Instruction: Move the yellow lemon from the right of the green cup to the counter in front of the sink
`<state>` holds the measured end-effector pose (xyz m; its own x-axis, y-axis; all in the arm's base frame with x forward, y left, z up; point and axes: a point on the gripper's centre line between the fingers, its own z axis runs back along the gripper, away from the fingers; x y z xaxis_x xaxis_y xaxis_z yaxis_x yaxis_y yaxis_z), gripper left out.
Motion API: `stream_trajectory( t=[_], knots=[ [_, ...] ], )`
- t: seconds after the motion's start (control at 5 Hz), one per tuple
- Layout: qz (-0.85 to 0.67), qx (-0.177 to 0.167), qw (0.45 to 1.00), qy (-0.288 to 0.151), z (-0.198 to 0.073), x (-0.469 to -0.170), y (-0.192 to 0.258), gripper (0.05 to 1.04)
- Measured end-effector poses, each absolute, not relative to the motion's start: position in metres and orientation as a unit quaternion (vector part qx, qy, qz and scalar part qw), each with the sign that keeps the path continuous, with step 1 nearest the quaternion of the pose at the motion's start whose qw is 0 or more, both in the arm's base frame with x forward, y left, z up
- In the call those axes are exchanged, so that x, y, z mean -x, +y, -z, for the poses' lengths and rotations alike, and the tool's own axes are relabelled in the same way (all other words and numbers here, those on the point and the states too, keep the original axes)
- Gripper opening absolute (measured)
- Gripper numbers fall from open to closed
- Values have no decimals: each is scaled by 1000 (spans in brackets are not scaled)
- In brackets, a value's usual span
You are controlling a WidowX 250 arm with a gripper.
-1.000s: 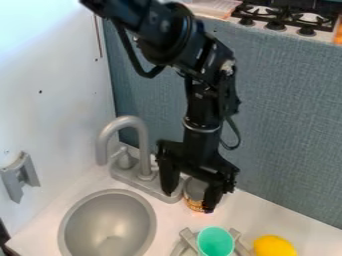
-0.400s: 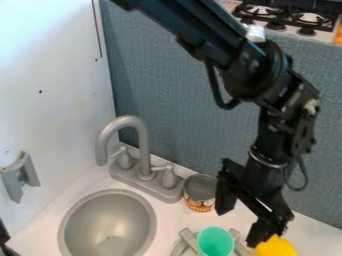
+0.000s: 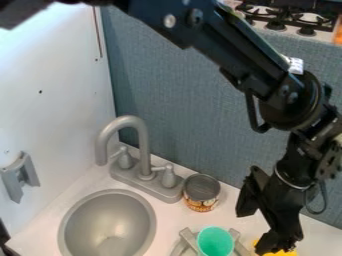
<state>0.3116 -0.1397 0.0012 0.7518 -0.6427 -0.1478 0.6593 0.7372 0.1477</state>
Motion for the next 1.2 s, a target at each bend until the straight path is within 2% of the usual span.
stream_trajectory(
  t=[0.2, 0.4, 0.6, 0.8, 1.2],
  knots=[
    [410, -123, 903, 42, 10, -320, -147, 1001],
    [445, -104, 889, 35, 17, -326, -159, 1001],
    [473, -70, 878, 26, 30, -331, -166, 1001],
    [462, -59, 884, 36, 46, -342, -155, 1001],
    [460, -46, 887, 23, 54, -358, -154, 1001]
  ],
)
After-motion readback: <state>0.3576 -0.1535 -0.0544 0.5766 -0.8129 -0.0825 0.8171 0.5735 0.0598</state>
